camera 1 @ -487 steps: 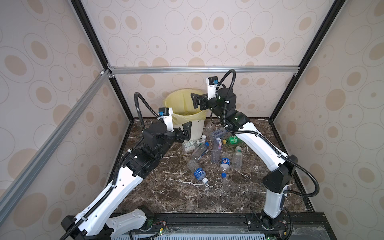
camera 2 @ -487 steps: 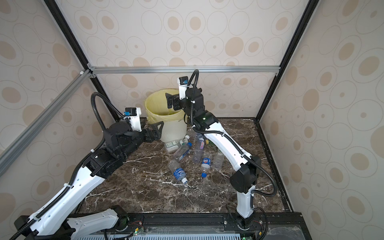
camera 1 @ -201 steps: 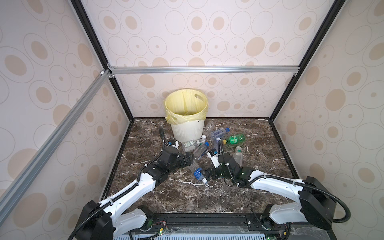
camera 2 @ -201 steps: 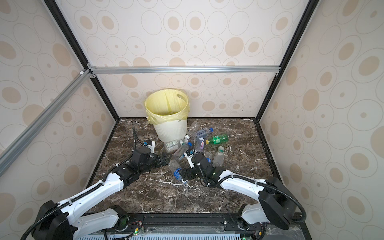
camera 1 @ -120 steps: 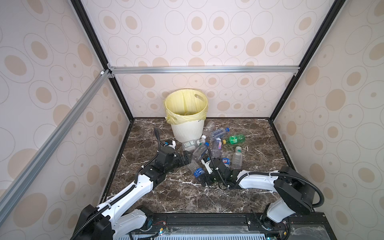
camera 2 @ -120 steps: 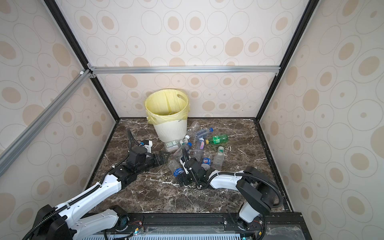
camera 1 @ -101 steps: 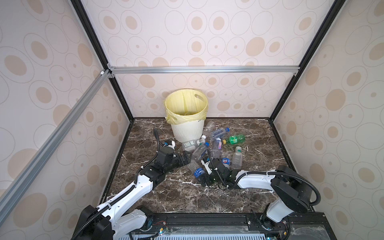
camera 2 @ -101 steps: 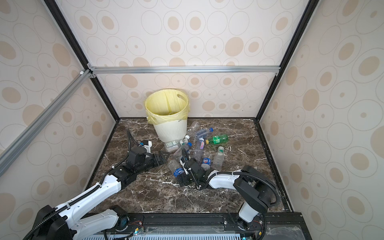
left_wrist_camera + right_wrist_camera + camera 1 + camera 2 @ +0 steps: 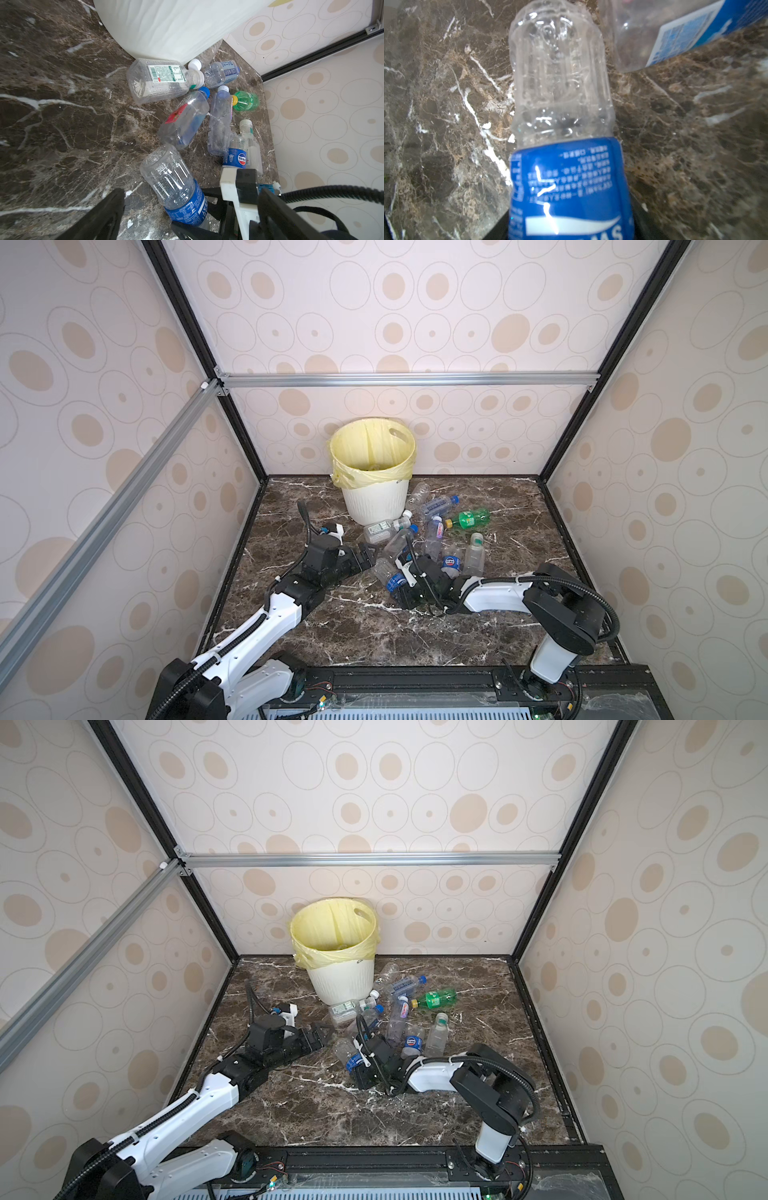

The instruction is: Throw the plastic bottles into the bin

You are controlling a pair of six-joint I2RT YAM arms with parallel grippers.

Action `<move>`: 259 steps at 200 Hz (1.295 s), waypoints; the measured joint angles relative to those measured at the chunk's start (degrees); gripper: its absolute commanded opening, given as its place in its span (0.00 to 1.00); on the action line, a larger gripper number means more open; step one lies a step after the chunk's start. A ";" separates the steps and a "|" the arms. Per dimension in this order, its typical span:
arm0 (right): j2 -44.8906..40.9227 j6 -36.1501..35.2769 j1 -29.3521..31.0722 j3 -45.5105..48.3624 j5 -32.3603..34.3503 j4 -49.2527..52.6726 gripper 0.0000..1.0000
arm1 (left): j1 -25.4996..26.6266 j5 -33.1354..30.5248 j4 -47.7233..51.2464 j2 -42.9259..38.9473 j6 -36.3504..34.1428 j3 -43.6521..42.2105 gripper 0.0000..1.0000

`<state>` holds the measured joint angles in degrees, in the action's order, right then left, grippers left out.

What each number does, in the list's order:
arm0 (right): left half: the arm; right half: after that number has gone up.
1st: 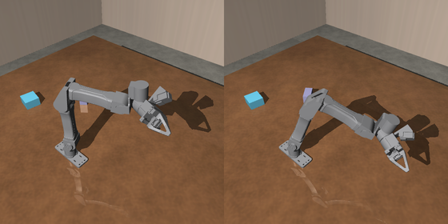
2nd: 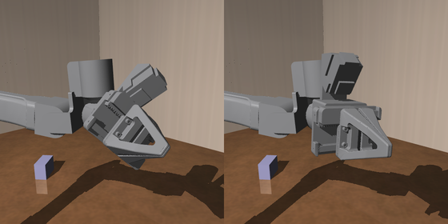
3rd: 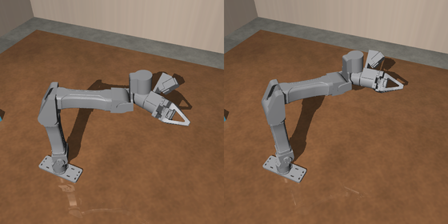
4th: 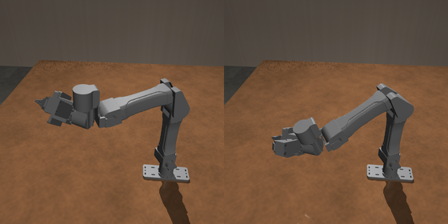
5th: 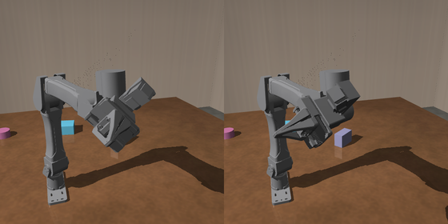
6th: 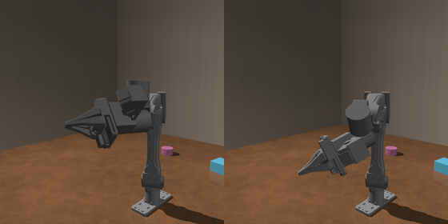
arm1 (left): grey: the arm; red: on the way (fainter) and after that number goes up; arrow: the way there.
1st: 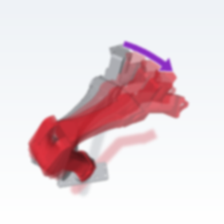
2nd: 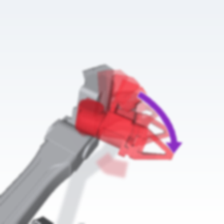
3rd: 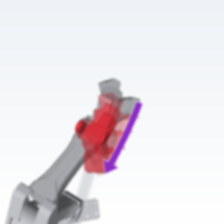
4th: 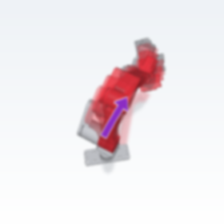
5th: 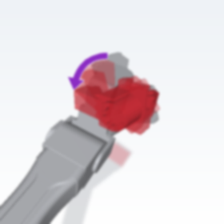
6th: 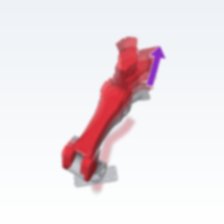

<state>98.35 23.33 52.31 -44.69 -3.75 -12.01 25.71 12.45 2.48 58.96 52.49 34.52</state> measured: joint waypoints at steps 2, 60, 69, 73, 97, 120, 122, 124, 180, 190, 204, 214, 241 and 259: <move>0.00 0.00 0.00 -0.04 -0.02 0.04 0.58 | -0.11 0.22 -0.15 -0.09 0.15 -0.20 0.99; 0.02 -0.07 0.02 -2.80 -0.35 0.48 0.55 | -3.82 5.35 -3.30 -0.50 3.28 -4.61 0.99; 0.02 -0.17 0.02 -3.26 -0.33 0.55 0.54 | -4.04 5.95 -3.50 -0.70 3.54 -4.61 0.99; 0.02 -0.22 0.04 -3.56 -0.31 0.68 0.54 | -4.17 6.16 -3.63 -0.85 3.67 -4.61 0.99; -0.04 -0.50 0.02 -4.87 0.00 1.31 0.53 | -5.01 7.65 -4.55 -1.92 4.55 -4.68 0.99; -0.24 -0.96 0.04 -6.27 0.74 2.25 0.52 | -6.36 9.46 -6.67 -2.93 6.29 -5.60 0.99; -0.26 -1.01 0.04 -6.38 0.74 2.29 0.52 | -6.54 9.81 -6.93 -2.97 6.67 -5.77 0.99; -0.31 -1.11 0.04 -6.54 0.76 2.45 0.52 | -6.64 9.99 -7.17 -2.99 6.80 -5.86 0.99; -2.38 -2.47 0.04 -9.92 2.01 4.28 0.52 | -9.55 18.16 -19.98 -1.29 17.11 -11.34 0.99; -2.78 -2.86 0.04 -10.40 2.16 4.39 0.52 | -9.68 19.26 -22.05 -0.37 18.71 -11.69 0.99; -3.28 -3.17 0.04 -10.93 2.21 4.44 0.52 | -9.77 20.48 -24.59 0.87 20.28 -11.69 0.99; -3.58 -3.28 0.04 -11.15 2.21 4.52 0.52 | -9.88 21.14 -26.12 1.51 21.22 -11.69 0.99; -3.96 -3.28 0.07 -11.47 1.95 4.57 0.52 | -10.27 22.23 -29.88 3.15 23.10 -11.69 0.97; -4.09 -3.26 0.07 -11.47 1.60 4.66 0.52 | -10.58 22.45 -32.00 4.50 23.96 -11.69 0.95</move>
<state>94.26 20.08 52.38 -56.16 -2.15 -7.35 15.14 34.89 -29.52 63.46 76.44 22.83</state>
